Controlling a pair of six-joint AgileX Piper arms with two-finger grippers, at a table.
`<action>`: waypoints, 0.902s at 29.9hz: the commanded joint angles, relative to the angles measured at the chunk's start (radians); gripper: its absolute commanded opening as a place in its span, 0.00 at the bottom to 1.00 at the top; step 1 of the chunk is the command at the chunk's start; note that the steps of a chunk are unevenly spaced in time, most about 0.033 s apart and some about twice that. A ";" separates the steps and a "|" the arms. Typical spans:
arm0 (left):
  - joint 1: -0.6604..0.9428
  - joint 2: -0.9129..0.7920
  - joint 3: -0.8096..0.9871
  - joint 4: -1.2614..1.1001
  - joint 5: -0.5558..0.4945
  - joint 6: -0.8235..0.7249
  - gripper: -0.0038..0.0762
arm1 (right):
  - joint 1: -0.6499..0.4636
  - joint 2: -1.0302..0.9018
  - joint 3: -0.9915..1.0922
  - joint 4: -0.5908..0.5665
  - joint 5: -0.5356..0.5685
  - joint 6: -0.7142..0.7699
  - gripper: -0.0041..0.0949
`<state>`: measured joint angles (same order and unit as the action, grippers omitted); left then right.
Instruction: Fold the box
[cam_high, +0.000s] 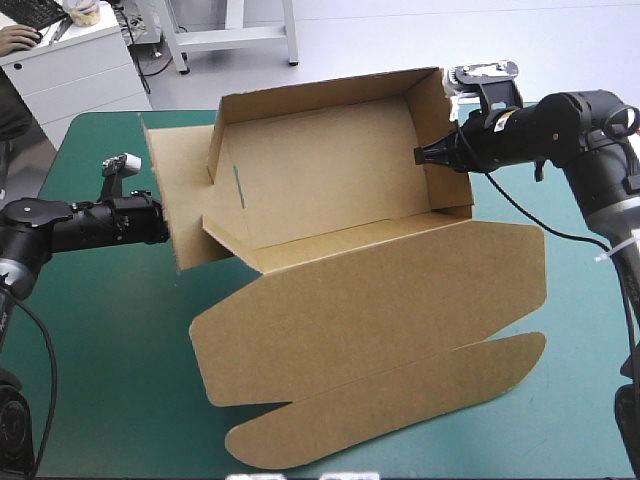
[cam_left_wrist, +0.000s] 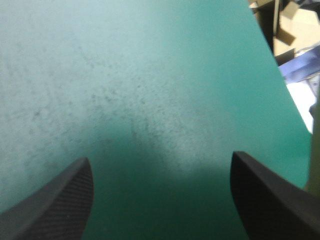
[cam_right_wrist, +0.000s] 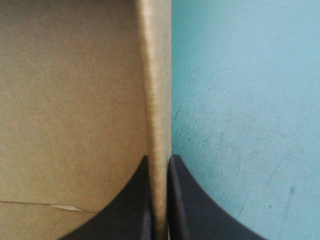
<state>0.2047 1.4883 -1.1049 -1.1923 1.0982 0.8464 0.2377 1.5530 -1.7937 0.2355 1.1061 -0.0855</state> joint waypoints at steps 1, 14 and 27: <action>-0.007 -0.034 -0.025 -0.209 0.101 0.096 0.72 | -0.034 -0.032 -0.033 0.041 -0.068 0.006 0.02; -0.009 -0.036 -0.025 -0.386 0.193 0.162 0.72 | -0.044 -0.031 -0.033 0.025 -0.068 0.002 0.02; -0.078 -0.087 -0.099 -0.342 0.193 0.096 0.72 | -0.044 -0.031 -0.033 -0.057 -0.066 0.011 0.02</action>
<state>0.1351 1.4594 -1.1536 -1.4619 1.1877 0.9646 0.1986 1.5607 -1.7937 0.1745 1.1036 -0.0838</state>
